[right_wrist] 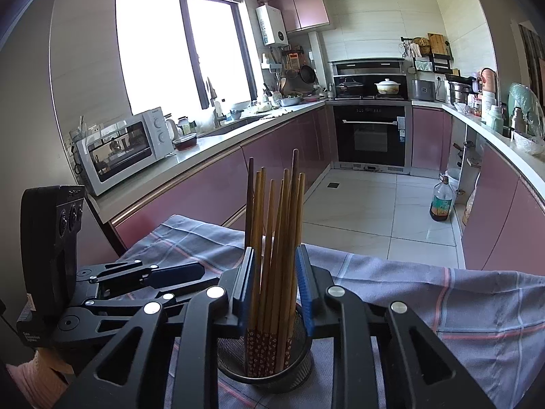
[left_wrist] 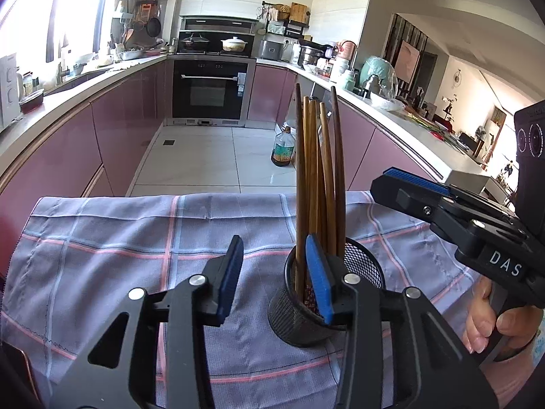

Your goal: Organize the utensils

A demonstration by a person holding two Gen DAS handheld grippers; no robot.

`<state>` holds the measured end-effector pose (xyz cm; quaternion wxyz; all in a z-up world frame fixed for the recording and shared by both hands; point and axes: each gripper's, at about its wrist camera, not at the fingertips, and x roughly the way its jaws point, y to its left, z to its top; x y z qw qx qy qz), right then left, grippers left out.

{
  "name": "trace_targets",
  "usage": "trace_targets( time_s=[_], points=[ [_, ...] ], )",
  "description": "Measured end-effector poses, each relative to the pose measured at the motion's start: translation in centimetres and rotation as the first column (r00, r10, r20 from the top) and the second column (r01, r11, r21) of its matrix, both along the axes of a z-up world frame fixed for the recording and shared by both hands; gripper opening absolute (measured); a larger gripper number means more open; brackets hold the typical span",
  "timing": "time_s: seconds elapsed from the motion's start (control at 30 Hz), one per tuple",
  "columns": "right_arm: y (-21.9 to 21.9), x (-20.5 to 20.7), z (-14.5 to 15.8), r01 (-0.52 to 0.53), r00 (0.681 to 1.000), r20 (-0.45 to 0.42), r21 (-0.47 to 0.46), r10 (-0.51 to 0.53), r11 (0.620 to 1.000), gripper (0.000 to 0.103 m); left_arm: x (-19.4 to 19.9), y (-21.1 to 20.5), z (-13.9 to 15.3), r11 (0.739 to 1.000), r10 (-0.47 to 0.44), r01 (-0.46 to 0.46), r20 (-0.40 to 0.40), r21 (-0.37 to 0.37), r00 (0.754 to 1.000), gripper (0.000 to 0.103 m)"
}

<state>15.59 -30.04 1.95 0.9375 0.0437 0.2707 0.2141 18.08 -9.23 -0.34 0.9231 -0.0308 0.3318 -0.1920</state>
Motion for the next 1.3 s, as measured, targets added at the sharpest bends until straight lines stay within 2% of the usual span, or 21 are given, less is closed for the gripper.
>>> trace_targets(
  time_s=[0.13, 0.23, 0.33, 0.37, 0.57, 0.73, 0.9, 1.3],
  points=[
    [0.2, -1.4, -0.4, 0.007, 1.0, 0.013, -0.016, -0.007, 1.0, 0.039, -1.8, 1.2, 0.2, 0.999, 0.036, -0.037, 0.05, 0.008, 0.998, 0.063],
    [0.4, -2.9, -0.7, 0.022, 0.999, 0.034, -0.031, -0.021, 0.999, 0.06, -3.5, 2.4, 0.3, 0.997, 0.071, -0.072, 0.097, 0.005, 0.993, 0.08],
    [0.8, -4.6, -1.3, 0.037, 0.998, 0.05, -0.057, -0.034, 0.998, 0.072, -5.2, 3.4, 0.3, 0.995, 0.1, -0.102, 0.137, 0.006, 0.985, 0.095],
    [0.9, -5.2, -1.6, 0.045, 0.998, 0.057, -0.065, -0.041, 0.997, 0.078, -5.8, 3.7, 0.3, 0.994, 0.107, -0.11, 0.148, 0.011, 0.983, 0.097],
    [1.1, -7.9, -2.8, 0.104, 0.99, 0.107, -0.092, -0.094, 0.99, 0.094, -9.3, 4.7, 0.0, 0.987, 0.145, -0.156, 0.196, 0.041, 0.97, 0.098],
    [1.0, -10.0, -3.3, 0.146, 0.979, 0.154, -0.09, -0.131, 0.985, 0.096, -12.0, 5.0, -0.2, 0.979, 0.173, -0.194, 0.243, 0.062, 0.954, 0.098],
    [1.1, -11.3, -3.5, 0.157, 0.974, 0.179, -0.075, -0.142, 0.985, 0.096, -14.3, 5.3, -0.1, 0.975, 0.194, -0.217, 0.28, 0.052, 0.94, 0.098],
    [1.2, -13.7, -3.6, 0.172, 0.964, 0.215, -0.045, -0.158, 0.984, 0.096, -16.8, 5.5, 0.8, 0.967, 0.225, -0.253, 0.337, 0.039, 0.914, 0.098]
  ],
)
